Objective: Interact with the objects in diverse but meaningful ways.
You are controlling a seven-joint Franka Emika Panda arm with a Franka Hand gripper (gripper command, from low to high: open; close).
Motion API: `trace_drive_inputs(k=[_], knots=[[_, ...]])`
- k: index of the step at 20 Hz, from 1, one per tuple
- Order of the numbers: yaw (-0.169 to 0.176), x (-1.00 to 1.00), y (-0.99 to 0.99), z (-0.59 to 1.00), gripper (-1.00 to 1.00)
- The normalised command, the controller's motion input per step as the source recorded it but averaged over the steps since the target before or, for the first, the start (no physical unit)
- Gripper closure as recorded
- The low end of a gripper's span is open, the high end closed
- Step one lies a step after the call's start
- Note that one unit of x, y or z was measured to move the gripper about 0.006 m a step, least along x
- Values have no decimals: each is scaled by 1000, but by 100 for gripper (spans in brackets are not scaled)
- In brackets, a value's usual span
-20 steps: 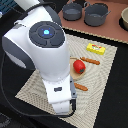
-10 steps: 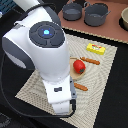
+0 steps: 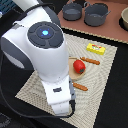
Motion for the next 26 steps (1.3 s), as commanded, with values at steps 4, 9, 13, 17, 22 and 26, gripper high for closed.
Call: trace_drive_inputs(k=[4,9,13,17,22,26], knots=[[12,-1000,-124,-23,100],[30,-1000,-6,-170,100],[13,-1000,8,-421,100],[18,-1000,64,-511,100],[23,-958,80,-402,100],[1,-204,33,583,-100]])
